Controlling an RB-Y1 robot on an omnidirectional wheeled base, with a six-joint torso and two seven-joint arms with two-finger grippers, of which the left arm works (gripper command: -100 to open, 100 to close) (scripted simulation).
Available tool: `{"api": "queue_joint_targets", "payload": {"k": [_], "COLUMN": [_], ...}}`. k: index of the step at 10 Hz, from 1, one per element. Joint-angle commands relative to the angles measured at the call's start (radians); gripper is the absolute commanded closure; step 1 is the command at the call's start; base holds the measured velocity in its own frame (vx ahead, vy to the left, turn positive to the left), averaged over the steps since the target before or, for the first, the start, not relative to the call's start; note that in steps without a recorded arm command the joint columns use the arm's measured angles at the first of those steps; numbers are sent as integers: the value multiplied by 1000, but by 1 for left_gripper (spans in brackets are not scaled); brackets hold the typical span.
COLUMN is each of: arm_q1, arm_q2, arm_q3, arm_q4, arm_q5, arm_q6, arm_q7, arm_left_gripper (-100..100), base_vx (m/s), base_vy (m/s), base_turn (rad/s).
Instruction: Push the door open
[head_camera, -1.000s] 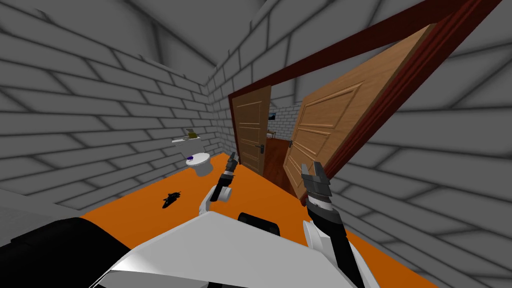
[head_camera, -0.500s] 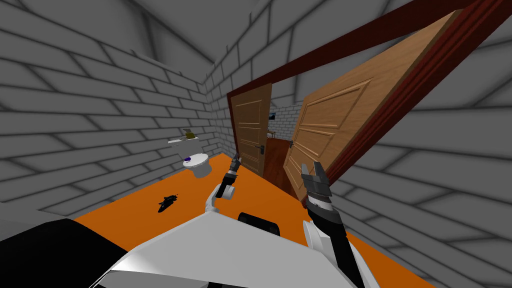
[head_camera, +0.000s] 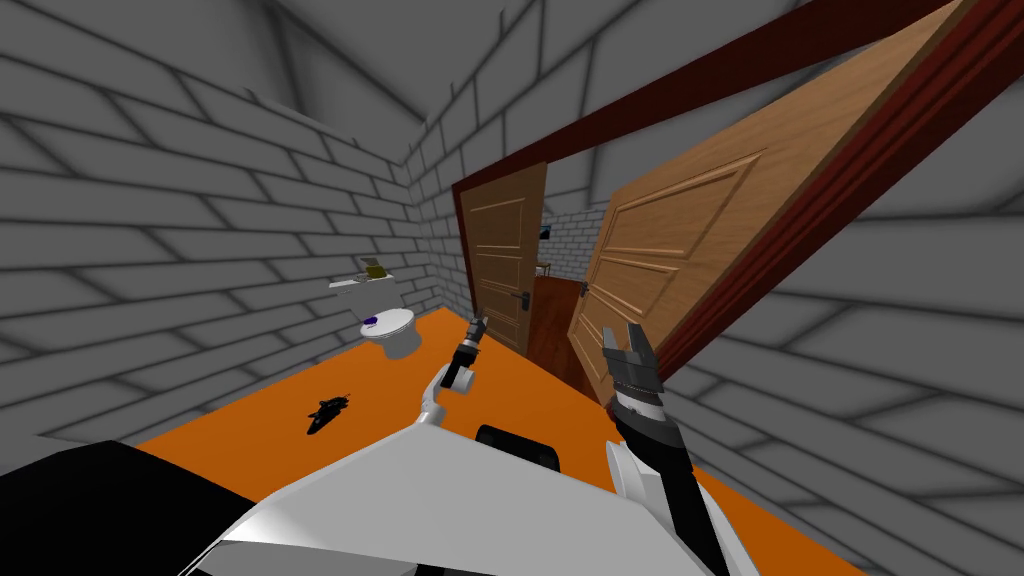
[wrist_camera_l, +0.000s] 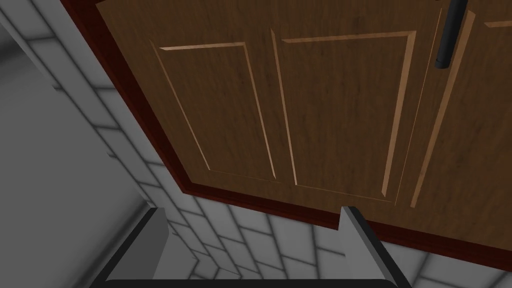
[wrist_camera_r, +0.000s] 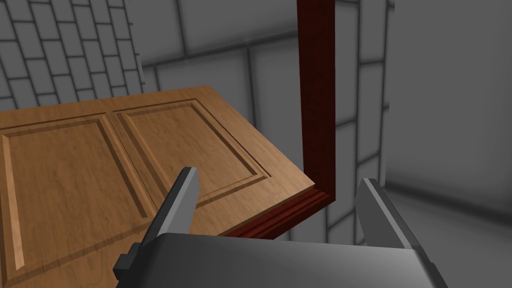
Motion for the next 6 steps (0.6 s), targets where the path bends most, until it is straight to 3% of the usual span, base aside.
{"api": "queue_joint_targets", "payload": {"k": [1, 6], "arm_q1": [-34, -125], "arm_q2": [-2, -4], "arm_q3": [-8, -26], "arm_q4": [50, 189], "arm_q5": [1, 6], "arm_q6": [6, 10], "arm_q7": [-2, 0], "arm_left_gripper": [-100, -100], "base_vx": [69, 78], "base_vy": [47, 49], "base_turn": [-21, -21]}}
